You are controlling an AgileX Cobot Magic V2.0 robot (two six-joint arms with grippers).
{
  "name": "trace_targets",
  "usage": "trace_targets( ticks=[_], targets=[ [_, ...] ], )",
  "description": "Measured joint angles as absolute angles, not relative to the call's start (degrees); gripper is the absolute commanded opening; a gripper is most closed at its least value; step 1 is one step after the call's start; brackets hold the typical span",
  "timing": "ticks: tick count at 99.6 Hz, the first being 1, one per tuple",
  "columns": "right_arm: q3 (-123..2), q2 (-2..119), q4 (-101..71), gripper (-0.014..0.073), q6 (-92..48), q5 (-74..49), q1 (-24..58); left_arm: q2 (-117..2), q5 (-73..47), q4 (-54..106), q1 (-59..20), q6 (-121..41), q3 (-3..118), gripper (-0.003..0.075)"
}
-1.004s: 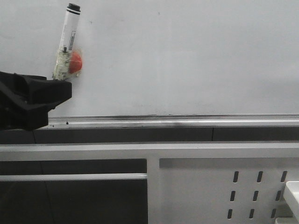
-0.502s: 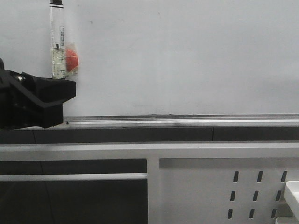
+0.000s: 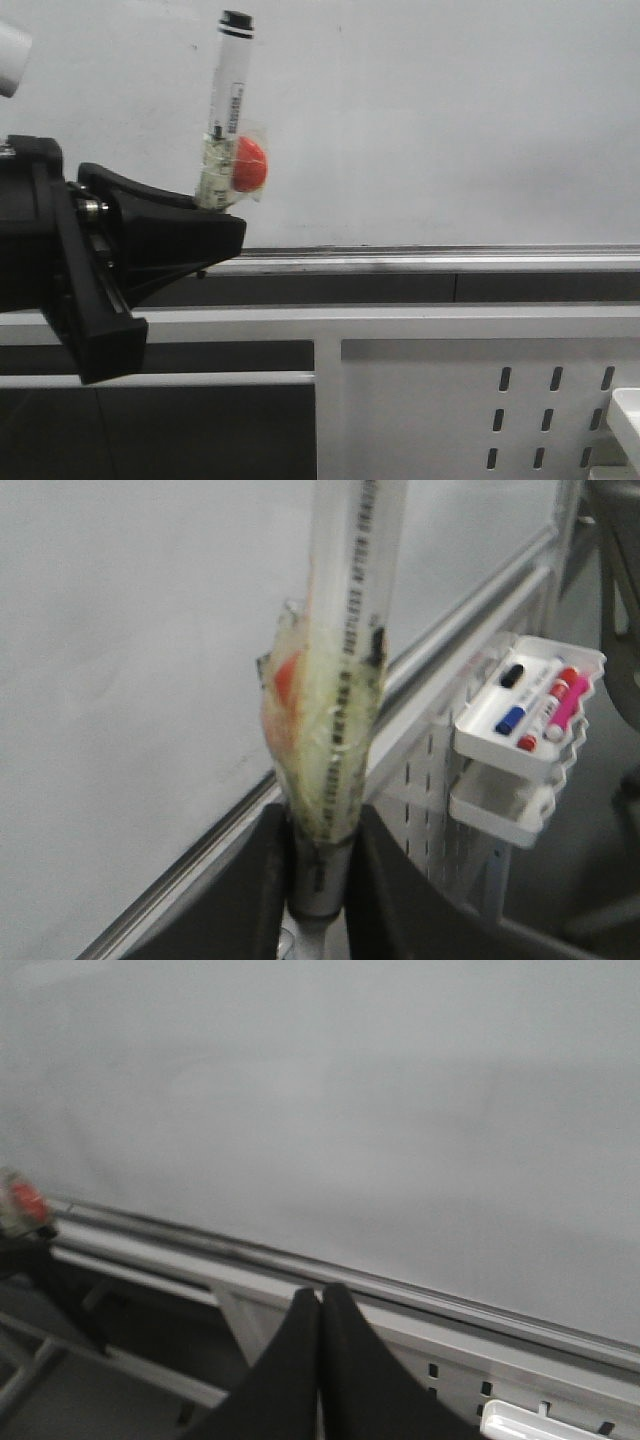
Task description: Write number 1 on whiteboard
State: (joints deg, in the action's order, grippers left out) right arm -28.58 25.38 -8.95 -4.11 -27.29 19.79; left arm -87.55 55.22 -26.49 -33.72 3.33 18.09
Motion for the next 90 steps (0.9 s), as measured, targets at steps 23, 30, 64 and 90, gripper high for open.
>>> trace_targets(
  ticks=[23,30,64,90],
  targets=[
    [-33.0,37.8,-9.0,0.0029,-15.2,-30.7,32.1,-76.4,23.3,-44.5,-37.1,3.3,27.5,-0.002],
    [-34.3,41.6,-9.0,0.0164,-16.5,-28.5,35.7,-74.4,14.8,-45.4,-39.0,3.3,29.9,-0.002],
    [-43.1,57.7,-8.7,0.0359,-18.8,-23.9,47.5,-73.5,5.4,-46.9,-46.8,3.3,35.0,-0.002],
    [-48.0,65.1,-7.3,0.0358,-18.8,-21.7,47.9,-73.5,4.8,-47.3,-47.0,3.3,35.1,-0.002]
  ],
)
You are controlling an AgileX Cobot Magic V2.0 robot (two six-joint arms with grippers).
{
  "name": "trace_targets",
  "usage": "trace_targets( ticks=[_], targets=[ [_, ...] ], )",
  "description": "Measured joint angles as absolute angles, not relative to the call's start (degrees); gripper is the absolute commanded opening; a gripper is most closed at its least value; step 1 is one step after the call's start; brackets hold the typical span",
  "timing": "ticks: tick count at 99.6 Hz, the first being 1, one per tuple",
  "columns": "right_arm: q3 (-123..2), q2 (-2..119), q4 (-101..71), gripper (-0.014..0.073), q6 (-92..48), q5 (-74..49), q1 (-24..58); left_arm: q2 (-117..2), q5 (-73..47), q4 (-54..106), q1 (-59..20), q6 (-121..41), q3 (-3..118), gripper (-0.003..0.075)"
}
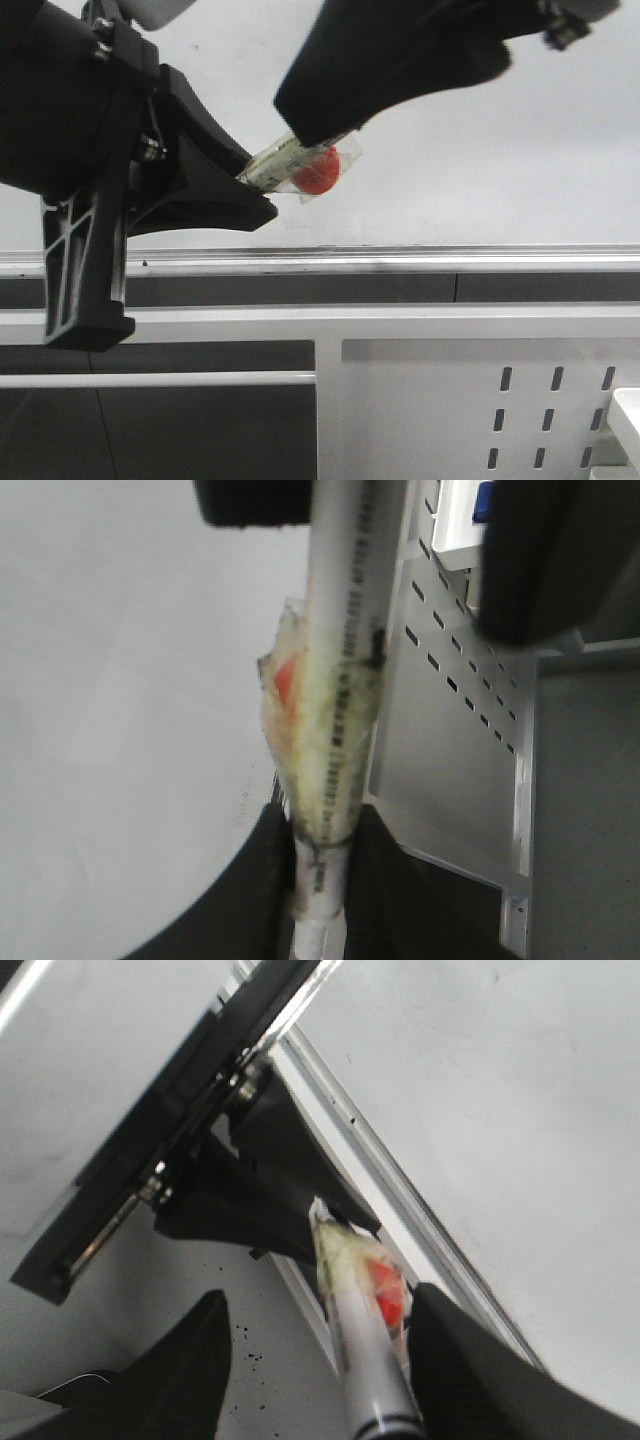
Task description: Write number 1 on whiteboard
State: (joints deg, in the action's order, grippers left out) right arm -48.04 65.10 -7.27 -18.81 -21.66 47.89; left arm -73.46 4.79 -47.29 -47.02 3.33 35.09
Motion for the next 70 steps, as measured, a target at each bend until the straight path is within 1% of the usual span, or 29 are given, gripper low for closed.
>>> trace_targets(
  ticks=[50,54,59,62,64,70],
  targets=[
    [-48.8,67.1,-7.1,0.0351,-18.9,-21.4,47.9,-73.5,5.2,-47.3,-47.1,3.3,35.6,-0.002],
    [-48.8,67.1,-7.1,0.0323,-18.9,-21.4,47.9,-73.5,5.2,-47.3,-47.1,3.3,35.6,-0.002],
    [-48.8,67.1,-7.1,0.0257,-18.9,-21.4,47.9,-73.5,5.2,-47.3,-47.1,3.3,35.6,-0.002],
    [-48.8,67.1,-7.1,0.019,-18.9,-21.4,47.9,-73.5,5.2,-47.3,-47.1,3.3,35.6,-0.002],
    [-48.8,67.1,-7.1,0.016,-18.9,-21.4,47.9,-73.5,5.2,-47.3,-47.1,3.3,35.6,-0.002],
    [-48.8,67.1,-6.8,0.0017,-18.9,-21.4,47.9,-73.5,5.2,-47.7,-47.1,3.3,35.6,-0.002]
  ],
)
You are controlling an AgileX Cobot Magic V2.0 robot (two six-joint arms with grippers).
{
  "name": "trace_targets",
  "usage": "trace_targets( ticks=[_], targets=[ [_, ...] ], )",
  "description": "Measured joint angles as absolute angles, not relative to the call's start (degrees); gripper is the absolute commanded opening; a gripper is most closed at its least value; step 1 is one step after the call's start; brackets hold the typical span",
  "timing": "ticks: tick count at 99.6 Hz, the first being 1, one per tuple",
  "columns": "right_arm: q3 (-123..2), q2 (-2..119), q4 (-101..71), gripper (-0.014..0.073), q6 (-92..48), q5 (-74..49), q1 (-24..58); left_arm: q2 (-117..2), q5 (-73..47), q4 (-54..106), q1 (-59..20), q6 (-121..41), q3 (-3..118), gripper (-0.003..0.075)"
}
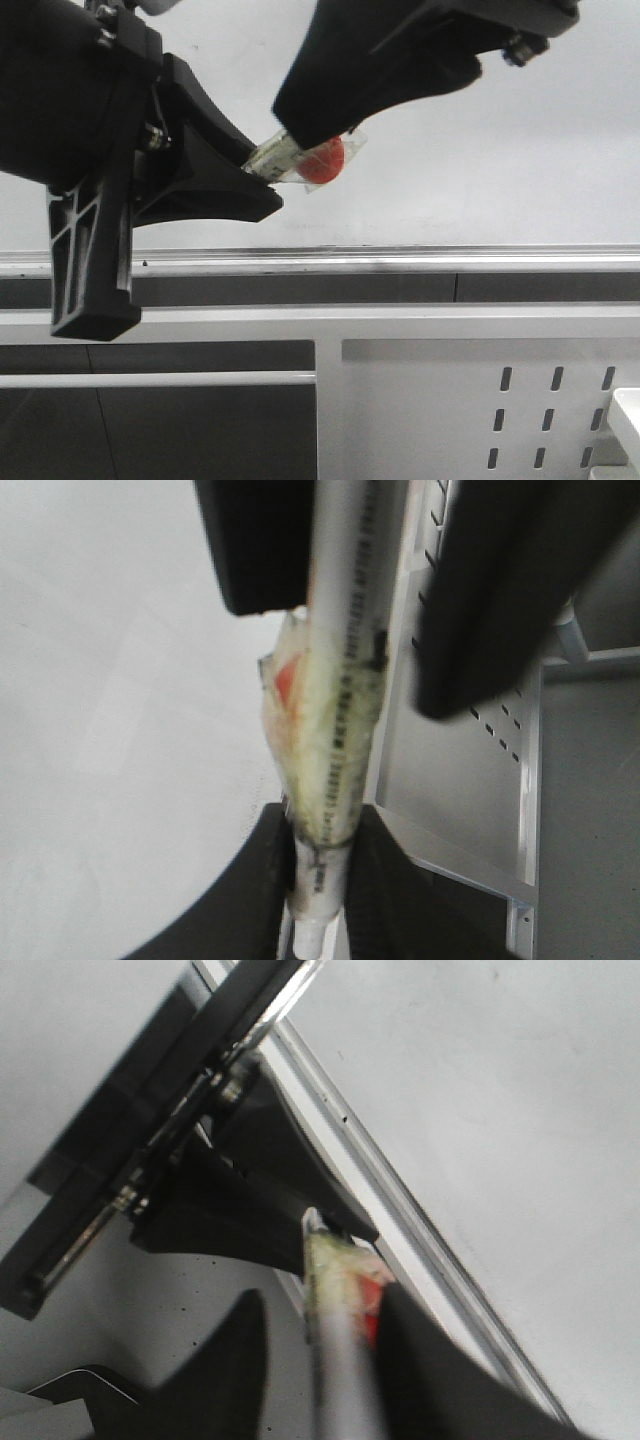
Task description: Write number 1 on whiteboard
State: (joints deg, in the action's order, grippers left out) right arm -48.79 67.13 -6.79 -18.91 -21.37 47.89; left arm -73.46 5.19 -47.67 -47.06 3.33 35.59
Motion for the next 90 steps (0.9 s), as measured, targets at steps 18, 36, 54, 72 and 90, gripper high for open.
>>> trace_targets(
  ticks=[18,36,54,72,90],
  targets=[
    [-49.0,67.1,-6.2,-0.0072,-19.0,-21.4,47.9,-73.5,4.9,-48.1,-47.1,3.0,35.7,-0.0014],
    [-49.1,67.1,-5.6,-0.0072,-19.0,-20.8,47.9,-73.4,4.8,-48.1,-47.1,2.9,36.0,0.0174],
    [-49.1,67.1,-5.6,-0.0072,-19.0,-18.8,47.9,-70.7,4.6,-43.9,-47.1,3.0,36.3,0.0464],
    [-49.1,66.5,-5.3,-0.0069,-19.0,-18.1,47.2,-64.9,-3.9,-37.3,-47.1,3.2,36.2,0.0503],
    [-46.2,60.9,-5.3,-0.0069,-18.8,-17.2,43.7,-54.9,-10.4,-27.2,-47.1,3.3,33.1,0.0399]
  ],
)
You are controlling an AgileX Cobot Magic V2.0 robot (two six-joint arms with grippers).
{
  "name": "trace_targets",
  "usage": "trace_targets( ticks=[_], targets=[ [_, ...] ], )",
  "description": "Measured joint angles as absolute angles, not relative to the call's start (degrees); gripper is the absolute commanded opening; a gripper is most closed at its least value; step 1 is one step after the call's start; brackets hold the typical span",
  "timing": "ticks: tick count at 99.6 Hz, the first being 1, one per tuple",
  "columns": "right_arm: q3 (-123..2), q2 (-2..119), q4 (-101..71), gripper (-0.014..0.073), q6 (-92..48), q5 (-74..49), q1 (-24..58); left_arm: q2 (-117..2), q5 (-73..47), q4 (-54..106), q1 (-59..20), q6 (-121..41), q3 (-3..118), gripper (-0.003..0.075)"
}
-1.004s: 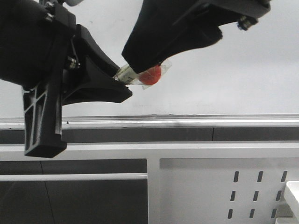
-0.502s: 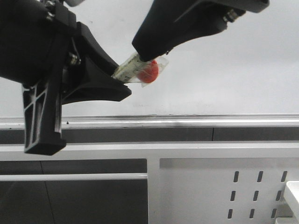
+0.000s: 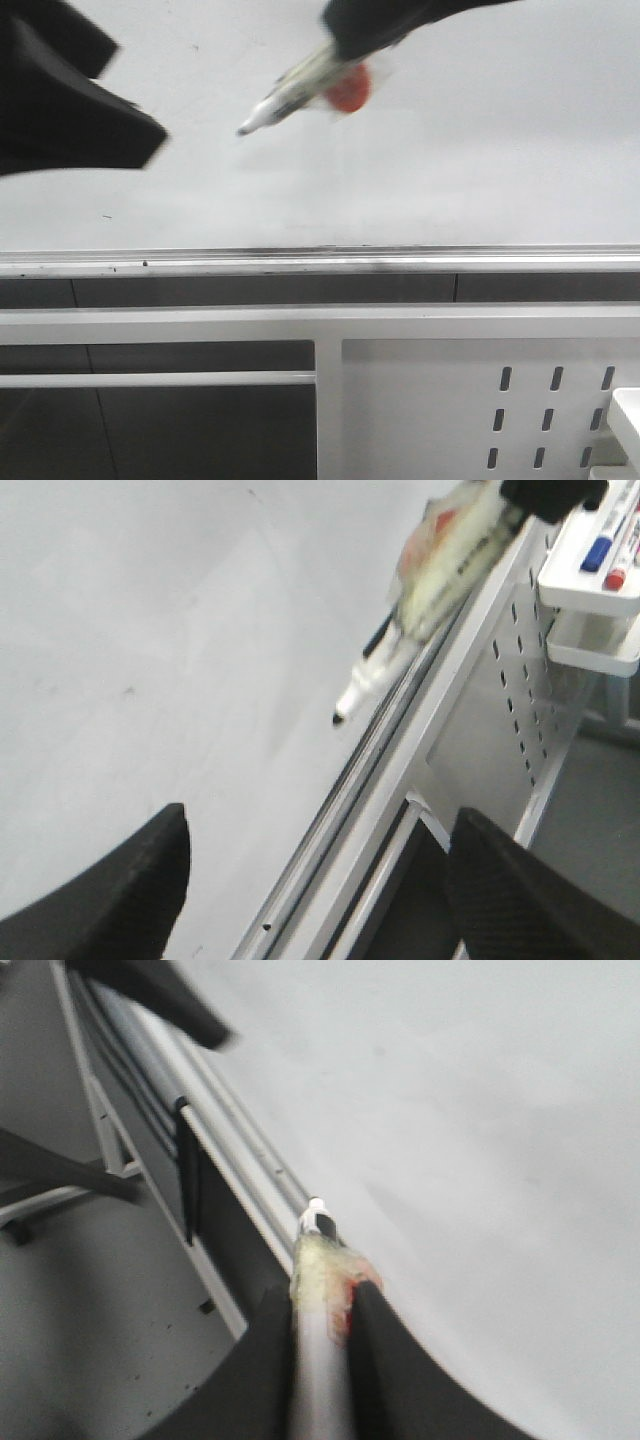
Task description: Write number 1 on whiteboard
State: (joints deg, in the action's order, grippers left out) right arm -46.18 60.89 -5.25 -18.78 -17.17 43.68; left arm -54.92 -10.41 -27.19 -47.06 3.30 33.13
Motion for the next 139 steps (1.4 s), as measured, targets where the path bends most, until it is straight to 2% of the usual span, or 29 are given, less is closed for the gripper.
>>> trace_targets(
  ticks=[7,12,29,50,67,83,139],
  targets=[
    [-43.5,57.4,-5.3,-0.0069,-18.7,-16.5,42.8,-50.8,-12.3,-22.9,-47.1,3.3,31.6,0.0185],
    [-41.2,54.7,-5.4,-0.0069,-18.7,-16.2,42.5,-48.0,-13.2,-21.0,-47.1,3.3,30.4,-0.0022],
    [-32.7,42.9,-8.7,-0.0069,-18.7,-13.8,42.4,-38.8,-12.3,-19.0,-46.7,6.1,25.6,-0.002],
    [-29.4,33.3,-11.3,-0.0069,-18.6,-12.8,40.1,-33.4,0.4,-17.5,-39.5,10.3,18.9,-0.002],
    [-29.3,33.6,-11.9,-0.0069,-18.4,-11.7,36.2,-33.3,13.3,-6.6,-30.2,10.5,12.2,-0.002],
    [-29.8,36.6,-12.1,-0.0069,-18.4,-9.3,34.9,-33.3,26.5,-3.2,-23.7,10.9,7.6,-0.002],
    [-36.6,47.3,-10.1,-0.0069,-18.3,-4.7,34.9,-33.3,29.1,-2.7,-22.1,10.9,7.2,-0.002]
  ],
)
